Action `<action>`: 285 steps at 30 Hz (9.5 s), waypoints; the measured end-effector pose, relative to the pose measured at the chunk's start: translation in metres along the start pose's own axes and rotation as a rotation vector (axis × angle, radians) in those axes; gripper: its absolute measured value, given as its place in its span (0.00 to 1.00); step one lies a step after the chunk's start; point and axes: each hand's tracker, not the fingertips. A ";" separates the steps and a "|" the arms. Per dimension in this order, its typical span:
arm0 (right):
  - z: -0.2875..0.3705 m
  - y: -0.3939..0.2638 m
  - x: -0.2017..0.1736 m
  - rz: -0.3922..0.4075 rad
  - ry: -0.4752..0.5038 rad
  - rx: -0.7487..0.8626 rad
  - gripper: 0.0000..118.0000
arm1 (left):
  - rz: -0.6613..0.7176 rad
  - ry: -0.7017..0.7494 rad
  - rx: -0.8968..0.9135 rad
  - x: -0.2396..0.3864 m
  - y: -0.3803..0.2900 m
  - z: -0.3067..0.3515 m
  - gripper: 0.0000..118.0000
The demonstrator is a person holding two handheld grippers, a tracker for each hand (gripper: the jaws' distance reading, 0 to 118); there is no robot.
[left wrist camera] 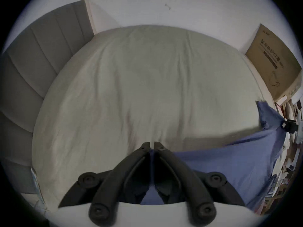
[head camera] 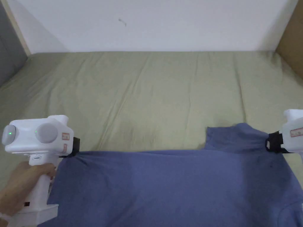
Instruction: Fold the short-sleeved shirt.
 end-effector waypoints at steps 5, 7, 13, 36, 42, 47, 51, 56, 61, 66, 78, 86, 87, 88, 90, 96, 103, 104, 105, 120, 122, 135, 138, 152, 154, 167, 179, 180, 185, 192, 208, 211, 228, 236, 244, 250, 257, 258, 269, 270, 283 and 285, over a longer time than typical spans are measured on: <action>0.063 -0.030 0.000 0.047 -0.014 0.050 0.00 | -0.065 -0.018 0.089 -0.002 -0.028 0.073 0.02; 0.091 -0.053 0.004 0.042 -0.009 0.082 0.00 | -0.070 -0.024 0.103 -0.006 -0.047 0.100 0.02; 0.144 -0.143 0.012 0.019 -0.005 0.061 0.00 | -0.091 -0.046 0.124 -0.018 -0.128 0.159 0.02; 0.181 -0.244 -0.043 0.016 -0.054 0.211 0.10 | 0.040 -0.162 0.078 -0.056 -0.234 0.173 0.27; 0.153 -0.253 -0.092 -0.069 0.024 0.229 0.00 | 0.141 -0.178 0.052 -0.057 -0.250 0.168 0.00; 0.122 -0.254 -0.110 0.056 0.017 0.202 0.00 | 0.238 -0.170 0.091 -0.082 -0.259 0.166 0.84; 0.113 -0.258 -0.128 0.043 0.061 0.162 0.00 | 0.398 -0.299 0.031 -0.100 -0.277 0.145 0.98; 0.098 -0.265 -0.128 0.036 0.094 0.111 0.00 | 0.514 -0.316 -0.108 -0.110 -0.291 0.103 0.93; 0.126 -0.260 -0.154 0.031 0.098 0.094 0.00 | 0.418 -0.179 -0.083 -0.098 -0.294 0.110 0.32; 0.118 -0.264 -0.151 0.000 0.105 0.075 0.00 | 0.429 -0.249 -0.077 -0.092 -0.283 0.110 0.08; 0.113 -0.262 -0.101 -0.093 0.125 0.085 0.00 | -0.003 -0.185 0.158 0.008 -0.209 0.201 0.08; 0.116 -0.280 -0.063 -0.201 0.109 0.087 0.00 | -0.500 -0.338 0.195 0.182 -0.205 0.209 0.07; 0.115 -0.284 -0.055 -0.222 0.103 0.082 0.00 | -0.547 -0.331 0.175 0.203 -0.213 0.203 0.07; 0.113 -0.288 -0.049 -0.238 0.100 0.077 0.00 | -0.597 -0.332 0.171 0.221 -0.221 0.198 0.07; 0.111 -0.295 -0.033 -0.270 0.084 0.068 0.00 | -0.628 -0.410 0.156 0.248 -0.238 0.180 0.08; 0.116 -0.313 -0.007 -0.360 0.054 0.038 0.00 | -0.567 -0.494 -0.112 0.271 -0.262 0.116 0.80; 0.123 -0.313 -0.005 -0.381 0.058 0.053 0.00 | -0.277 -0.585 -0.028 0.210 -0.222 0.143 0.77; 0.124 -0.312 -0.007 -0.381 0.061 0.057 0.00 | -0.207 -0.603 -0.013 0.199 -0.216 0.145 0.67; 0.125 -0.312 -0.010 -0.378 0.065 0.062 0.00 | -0.129 -0.630 -0.004 0.186 -0.211 0.146 0.46; 0.122 -0.311 -0.029 -0.346 0.108 0.049 0.00 | -0.066 -0.655 -0.254 0.247 -0.269 0.081 0.02; 0.121 -0.313 -0.027 -0.352 0.108 0.043 0.00 | -0.149 -0.622 -0.271 0.255 -0.275 0.072 0.02; 0.131 -0.306 -0.040 -0.302 0.098 0.044 0.00 | -0.052 -0.722 -0.163 0.190 -0.249 0.106 0.15; 0.129 -0.303 -0.046 -0.288 0.101 0.043 0.00 | 0.047 -0.730 -0.153 0.136 -0.238 0.116 0.92; 0.120 -0.287 -0.098 -0.177 0.139 0.001 0.00 | 0.339 -0.822 -0.229 0.056 -0.247 0.027 0.98; 0.120 -0.286 -0.101 -0.175 0.144 -0.004 0.00 | 0.353 -0.874 -0.218 0.061 -0.243 0.019 0.98; 0.109 -0.282 -0.125 -0.111 0.137 -0.057 0.00 | 0.321 -0.854 -0.245 0.016 -0.230 0.018 0.05; 0.105 -0.282 -0.135 -0.097 0.166 -0.062 0.00 | 0.268 -0.579 -0.205 -0.114 -0.232 0.094 0.05; 0.105 -0.284 -0.134 -0.100 0.169 -0.064 0.00 | 0.271 -0.551 -0.199 -0.120 -0.232 0.100 0.05; 0.104 -0.289 -0.129 -0.106 0.171 -0.071 0.00 | 0.254 -0.532 -0.203 -0.106 -0.223 0.129 0.05; 0.110 -0.291 -0.104 -0.152 0.168 -0.048 0.00 | 0.170 -0.497 -0.102 -0.055 -0.186 0.163 0.05; 0.118 -0.311 -0.021 -0.334 0.125 0.007 0.00 | -0.155 -0.652 -0.243 0.204 -0.180 0.138 0.05; 0.116 -0.319 -0.009 -0.369 0.118 -0.007 0.00 | -0.196 -0.642 -0.320 0.240 -0.187 0.112 0.15; 0.110 -0.321 -0.006 -0.379 0.122 -0.017 0.00 | -0.015 -0.533 -0.147 0.150 -0.157 0.115 0.03; 0.106 -0.321 -0.015 -0.366 0.136 -0.034 0.00 | -0.031 -0.684 -0.285 0.192 -0.201 0.066 0.01; 0.106 -0.326 -0.002 -0.386 0.114 -0.047 0.00 | -0.194 -0.753 -0.378 0.256 -0.263 0.073 0.00; 0.108 -0.327 -0.003 -0.393 0.116 -0.042 0.00 | -0.165 -0.725 -0.375 0.273 -0.267 0.069 0.00; 0.110 -0.324 -0.014 -0.365 0.125 -0.043 0.00 | -0.187 -0.758 -0.383 0.284 -0.274 0.071 0.00; 0.111 -0.323 -0.016 -0.360 0.127 -0.043 0.00 | -0.212 -0.765 -0.387 0.287 -0.277 0.072 0.00; 0.131 -0.292 -0.041 -0.231 0.117 -0.004 0.00 | -0.086 -0.808 -0.218 0.197 -0.243 0.106 0.00; 0.132 -0.286 -0.047 -0.215 0.125 0.003 0.00 | -0.049 -0.788 -0.186 0.183 -0.233 0.124 0.00; 0.034 -0.265 -0.153 0.056 0.164 -0.192 0.00 | 0.254 -0.671 -0.135 0.029 -0.257 0.117 0.12; 0.041 -0.258 -0.152 -0.010 0.178 -0.172 0.00 | 0.301 -0.694 -0.150 0.025 -0.264 0.114 0.55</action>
